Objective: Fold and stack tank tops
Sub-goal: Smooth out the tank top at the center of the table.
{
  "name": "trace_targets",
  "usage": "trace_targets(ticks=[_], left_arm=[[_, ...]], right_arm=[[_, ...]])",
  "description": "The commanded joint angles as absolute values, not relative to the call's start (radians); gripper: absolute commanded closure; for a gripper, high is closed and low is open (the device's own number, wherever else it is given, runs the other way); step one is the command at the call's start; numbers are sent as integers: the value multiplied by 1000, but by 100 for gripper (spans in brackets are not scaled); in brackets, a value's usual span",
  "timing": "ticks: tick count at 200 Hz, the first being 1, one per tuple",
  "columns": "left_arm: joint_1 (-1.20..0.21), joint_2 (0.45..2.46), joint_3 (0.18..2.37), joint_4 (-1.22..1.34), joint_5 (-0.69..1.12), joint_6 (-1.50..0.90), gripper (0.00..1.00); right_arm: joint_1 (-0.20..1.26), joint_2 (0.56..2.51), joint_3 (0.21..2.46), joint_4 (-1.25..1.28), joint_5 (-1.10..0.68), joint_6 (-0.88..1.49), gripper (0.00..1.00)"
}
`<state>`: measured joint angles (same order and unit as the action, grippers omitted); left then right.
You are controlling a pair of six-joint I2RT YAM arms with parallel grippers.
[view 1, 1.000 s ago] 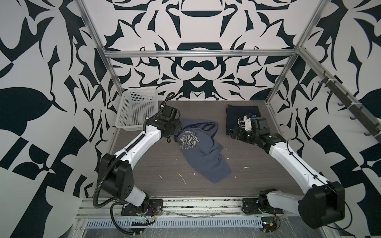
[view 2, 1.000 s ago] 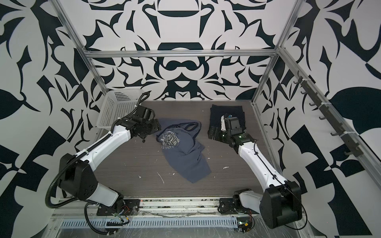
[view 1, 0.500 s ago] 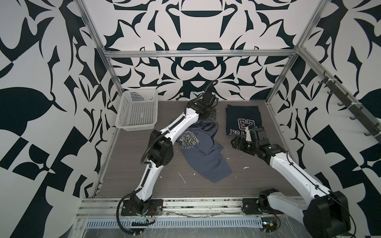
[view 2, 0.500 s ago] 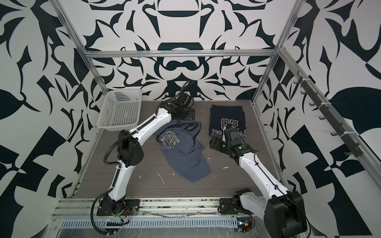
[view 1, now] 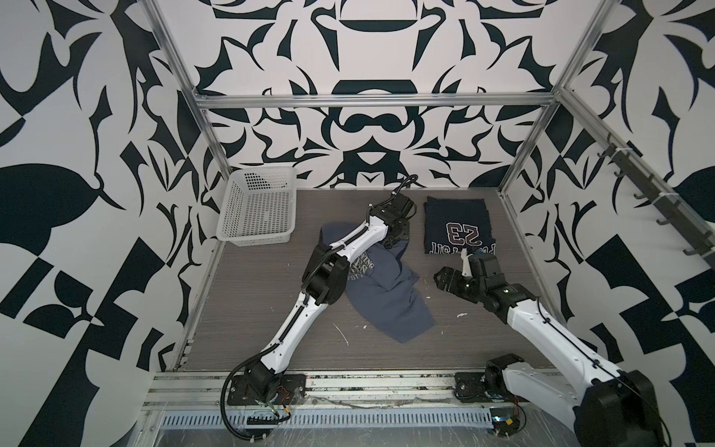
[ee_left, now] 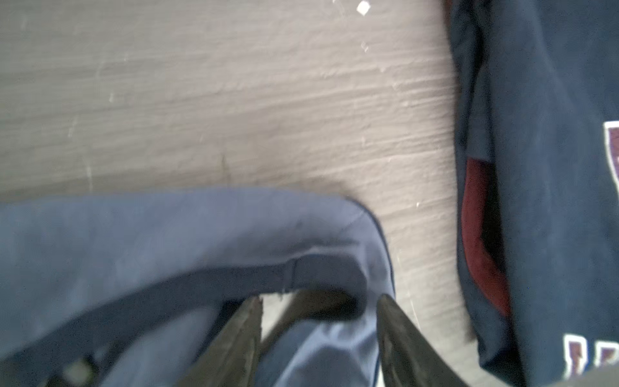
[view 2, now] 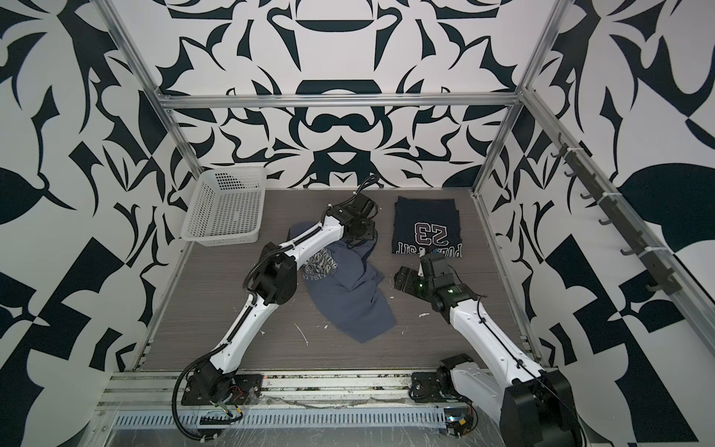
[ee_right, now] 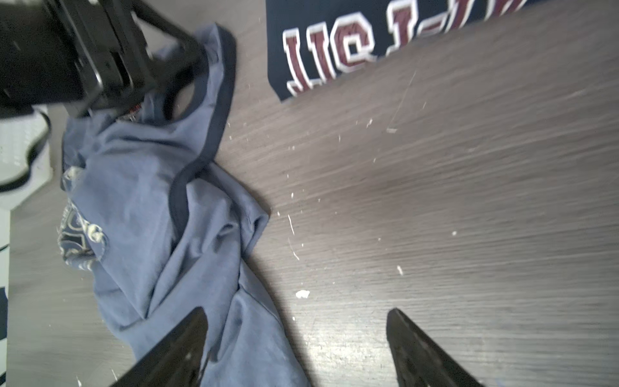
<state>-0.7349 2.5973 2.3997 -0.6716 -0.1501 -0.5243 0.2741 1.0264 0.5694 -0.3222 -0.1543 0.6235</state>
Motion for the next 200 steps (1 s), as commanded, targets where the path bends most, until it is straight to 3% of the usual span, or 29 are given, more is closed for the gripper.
trace_targets(ticks=[1, 110, 156, 176, 200], left_arm=[[-733, 2628, 2437, -609, -138, -531, 51], [-714, 2666, 2442, -596, -104, -555, 68], [-713, 2687, 2451, -589, -100, -563, 69], [-712, 2692, 2454, -590, -100, -565, 72], [-710, 2681, 2453, -591, -104, -577, 84]], right_arm=[[319, 1064, 554, -265, -176, 651, 13], [506, 1180, 498, -207, -178, 744, 24], [558, 1249, 492, -179, -156, 761, 33], [569, 1272, 497, -171, -147, 765, 41], [575, 1273, 505, -182, -136, 763, 63]])
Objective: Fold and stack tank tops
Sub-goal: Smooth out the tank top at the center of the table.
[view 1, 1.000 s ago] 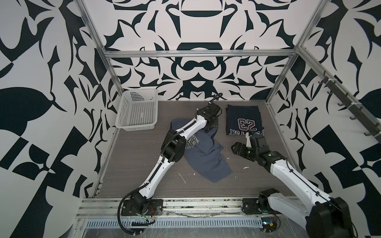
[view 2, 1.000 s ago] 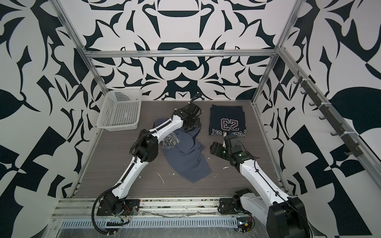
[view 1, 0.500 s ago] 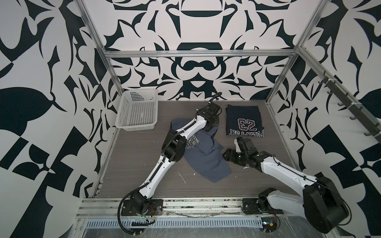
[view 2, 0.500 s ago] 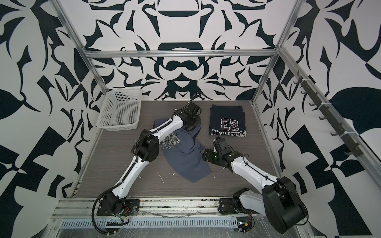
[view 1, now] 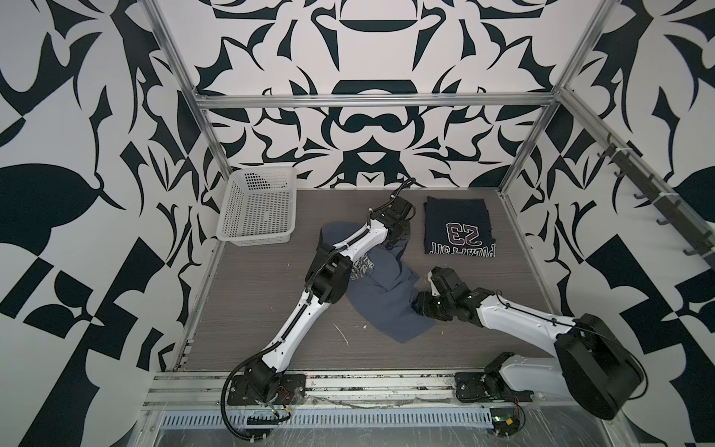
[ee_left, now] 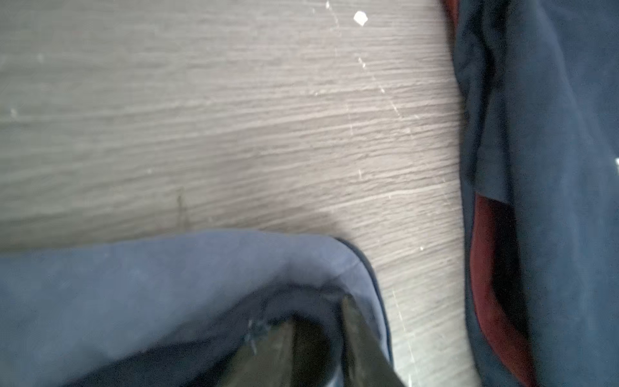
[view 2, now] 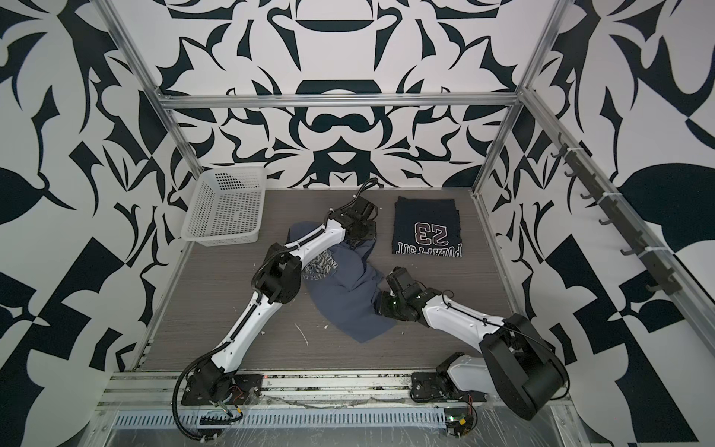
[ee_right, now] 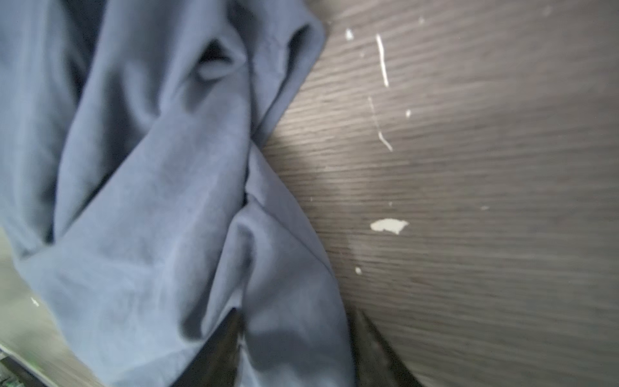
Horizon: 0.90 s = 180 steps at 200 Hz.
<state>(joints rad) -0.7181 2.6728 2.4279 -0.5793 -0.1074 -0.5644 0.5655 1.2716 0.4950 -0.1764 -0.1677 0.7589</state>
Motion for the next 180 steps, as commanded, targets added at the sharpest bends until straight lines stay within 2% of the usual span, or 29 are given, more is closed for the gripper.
trace_targets(ticks=[1, 18, 36, 69, 110, 129, 154, 180], left_arm=[[-710, 2680, 2454, -591, -103, -578, 85], [-709, 2643, 2460, -599, -104, -586, 95], [-697, 2570, 2470, -607, -106, -588, 100], [-611, 2357, 2485, -632, -86, -571, 100], [-433, 1994, 2380, -642, -12, -530, 100], [-378, 1774, 2168, -595, -26, -493, 100], [-301, 1445, 1713, -464, -70, -509, 100], [-254, 1178, 1242, -391, -88, -593, 100]], right_arm=[[575, 1271, 507, -183, -135, 763, 64], [576, 1242, 530, -246, -88, 744, 82], [576, 1197, 576, -336, -8, 712, 100], [523, 1131, 736, -530, 167, 583, 100], [239, 1078, 996, -679, 220, 431, 100], [202, 1037, 1069, -690, 223, 424, 100], [203, 996, 1064, -730, 241, 427, 100], [209, 969, 905, -730, 68, 489, 100]])
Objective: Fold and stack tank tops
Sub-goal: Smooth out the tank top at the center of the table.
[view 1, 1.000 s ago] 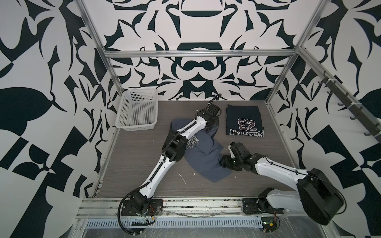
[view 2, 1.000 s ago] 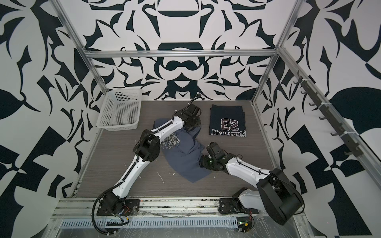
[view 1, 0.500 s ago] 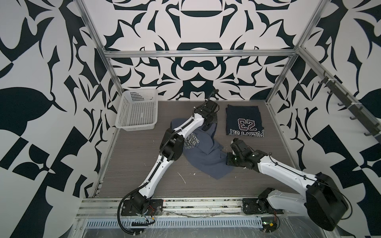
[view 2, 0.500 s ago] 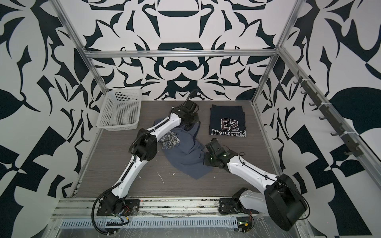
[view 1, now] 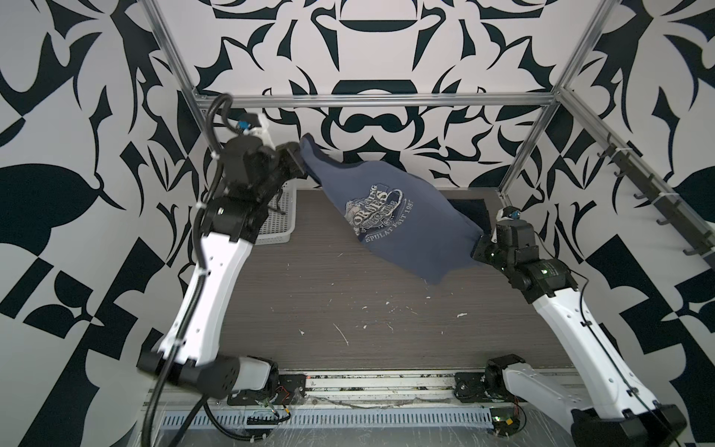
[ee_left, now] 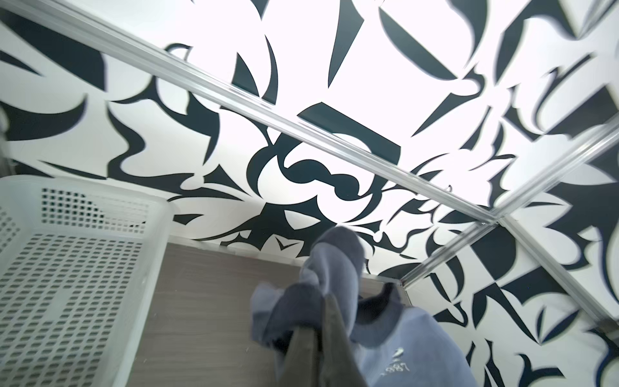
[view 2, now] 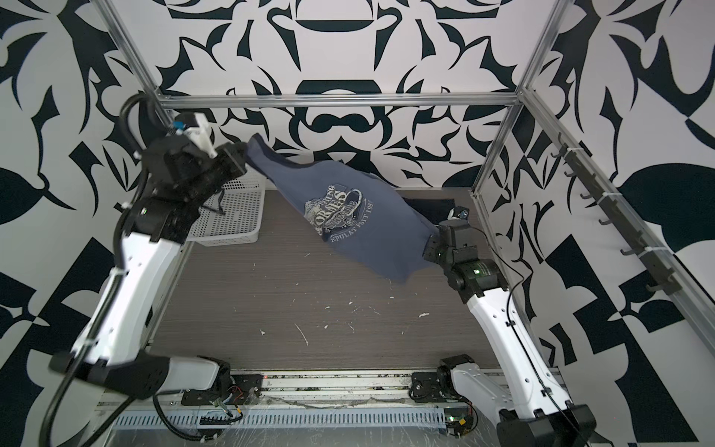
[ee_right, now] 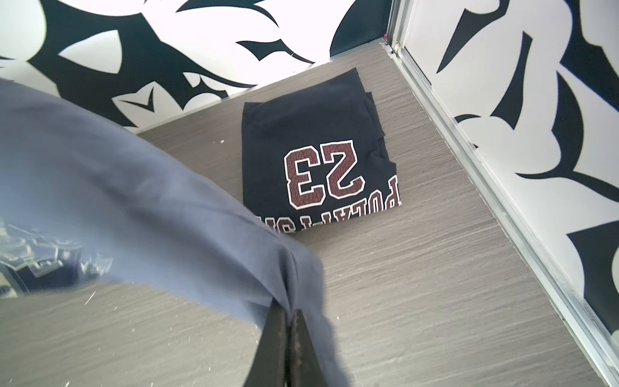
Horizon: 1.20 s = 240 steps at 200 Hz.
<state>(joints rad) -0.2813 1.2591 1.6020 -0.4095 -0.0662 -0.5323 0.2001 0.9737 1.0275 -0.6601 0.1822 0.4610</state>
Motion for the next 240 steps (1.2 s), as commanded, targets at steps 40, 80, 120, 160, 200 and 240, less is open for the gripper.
trace_targets(ticks=[40, 80, 120, 160, 200, 240], left_arm=[[-241, 992, 665, -403, -171, -799, 98], [-218, 954, 522, -531, -206, -926, 71], [-217, 942, 648, -734, -315, -914, 34], [-220, 935, 738, -786, -299, -893, 33], [-251, 1249, 857, -810, -262, -818, 37], [-260, 1445, 879, -772, -247, -783, 44]], right_arm=[[319, 980, 616, -634, -73, 648, 100], [345, 1028, 553, -639, -98, 718, 77], [344, 923, 632, -754, 12, 683, 46], [335, 880, 664, -787, 71, 678, 43], [333, 920, 644, -752, 65, 676, 41], [254, 999, 621, -724, -21, 690, 38]])
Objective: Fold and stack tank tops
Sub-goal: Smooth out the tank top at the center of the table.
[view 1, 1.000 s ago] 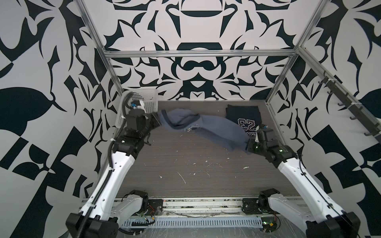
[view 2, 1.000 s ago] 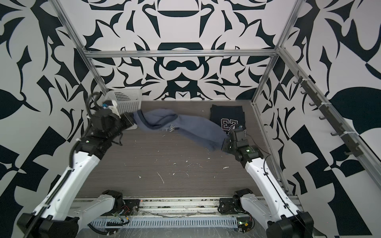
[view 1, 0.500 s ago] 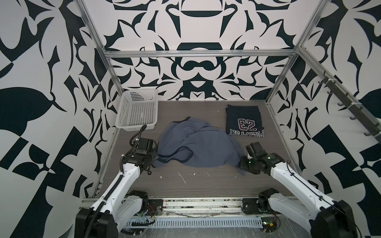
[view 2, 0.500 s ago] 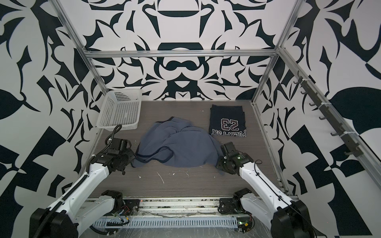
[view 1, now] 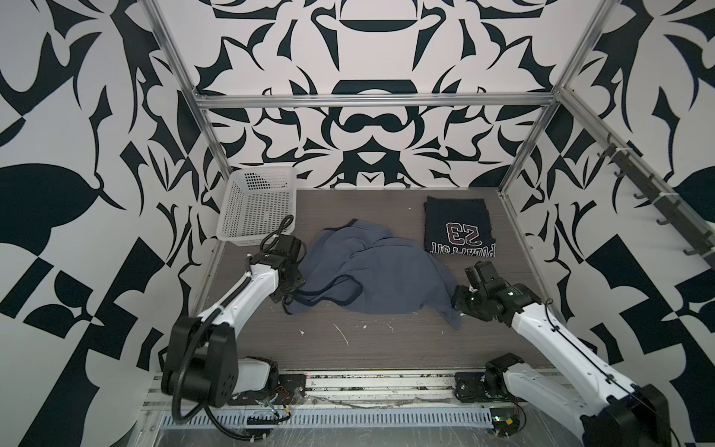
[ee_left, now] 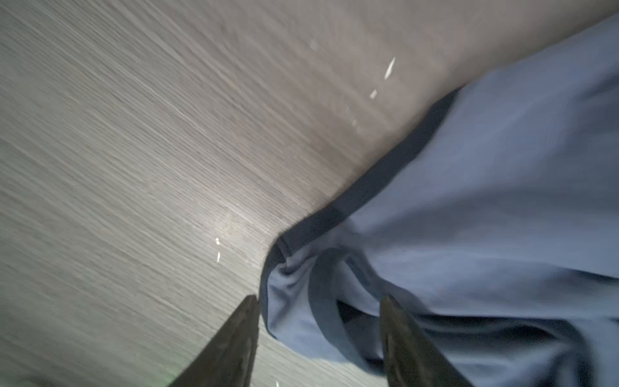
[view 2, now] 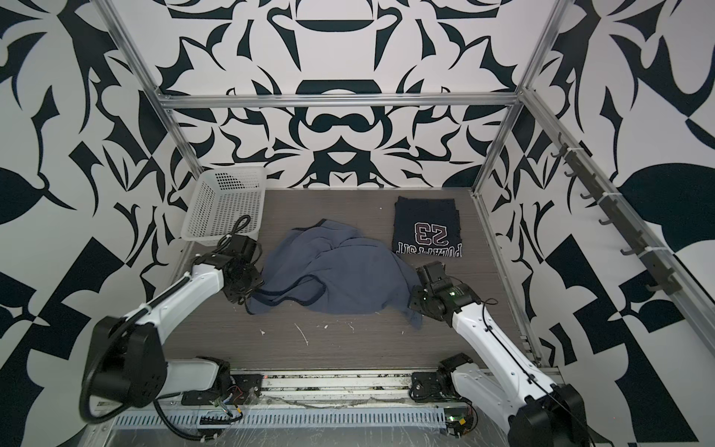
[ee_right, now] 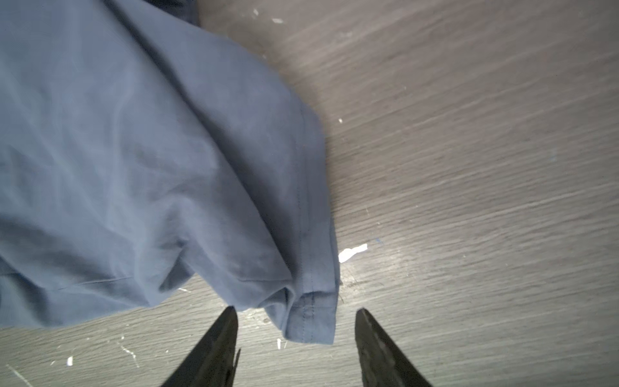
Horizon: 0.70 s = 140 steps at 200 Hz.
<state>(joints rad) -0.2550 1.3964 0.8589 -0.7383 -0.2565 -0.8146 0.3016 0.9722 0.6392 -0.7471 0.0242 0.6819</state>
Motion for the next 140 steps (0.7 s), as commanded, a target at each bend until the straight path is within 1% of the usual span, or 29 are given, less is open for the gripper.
trace_targets(ticks=[1, 40, 73, 102, 124, 140], left_arm=[[-259, 1446, 879, -772, -247, -782, 44], [-261, 1499, 869, -740, -244, -770, 60], [-263, 1483, 856, -741, -278, -769, 74], [-280, 1382, 837, -768, -366, -789, 87], [-282, 1255, 793, -758, -415, -817, 93], [-282, 1189, 771, -753, -447, -832, 97]], right_arm=[[252, 1000, 620, -722, -23, 690, 38], [224, 1002, 597, -708, -23, 692, 38], [214, 1016, 597, -698, -18, 696, 38], [129, 1056, 595, -687, -98, 693, 38], [49, 1060, 555, -625, -218, 696, 39], [40, 1070, 539, -602, -257, 711, 41]])
